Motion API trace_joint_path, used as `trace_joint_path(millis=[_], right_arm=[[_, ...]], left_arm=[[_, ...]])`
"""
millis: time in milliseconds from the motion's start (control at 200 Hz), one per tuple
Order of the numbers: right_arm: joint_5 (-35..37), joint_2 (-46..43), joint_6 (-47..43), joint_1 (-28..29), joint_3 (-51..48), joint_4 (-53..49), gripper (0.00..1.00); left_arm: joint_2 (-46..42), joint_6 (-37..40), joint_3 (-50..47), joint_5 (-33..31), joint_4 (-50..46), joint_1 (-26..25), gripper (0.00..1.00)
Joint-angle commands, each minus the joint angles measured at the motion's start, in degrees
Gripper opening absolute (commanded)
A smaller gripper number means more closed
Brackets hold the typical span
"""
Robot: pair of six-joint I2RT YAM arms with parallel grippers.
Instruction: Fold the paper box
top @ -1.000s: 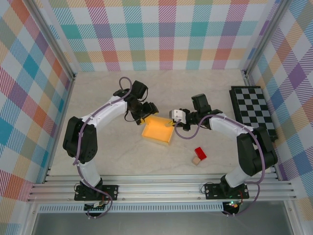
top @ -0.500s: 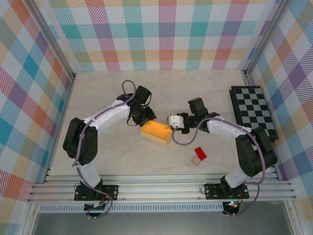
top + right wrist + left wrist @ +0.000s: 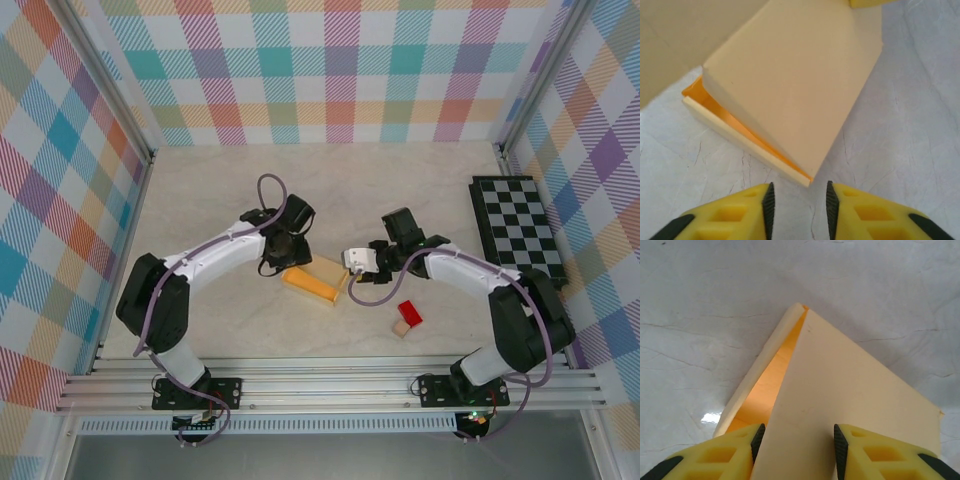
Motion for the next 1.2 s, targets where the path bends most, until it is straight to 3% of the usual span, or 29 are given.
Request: trace_joint_path(millis=[0,175,285,525,730,860,1195], right_arm=[[-0.9,-3.1,1.9,0.3,-0.8,-2.3,0.36],[-2.0,-8.4,8.1,0.3,-1.4,-2.6,0.4],[-3.8,-11.9,20.8,0.7,-1.2,-0.4,0.41],[4.8,-14.9,49.0,1.7,-3.2,5.0,0.42],[8.8,-14.6,64.9,6.1,-4.0,4.1,0.49],[11.8,-13.1,73.7,7.7,-4.9,6.7,0.49],[22.4,1.2,82.5,16.0,1.2,8.4,0.52]], left_arm=[[-1.4,1.6,-3.8,-5.2,-5.1,-1.2,0.41],[-2.6,1.2,-6.8,-7.1,-4.0,-1.6,0.43],[-2.9,1.3,-8.1,-8.0,-3.8,-1.9,0.48],[-4.1,1.4,-9.7,-10.1,-4.0,-2.7,0.52],[-5.5,1.6,-8.7,-11.8,-6.0,-2.7,0.61],[-6.1,0.9,-8.9,-11.4,-6.1,-2.7,0.65],[-9.5,-1.3,-12.2,-10.9,-5.8,-2.7,0.71]])
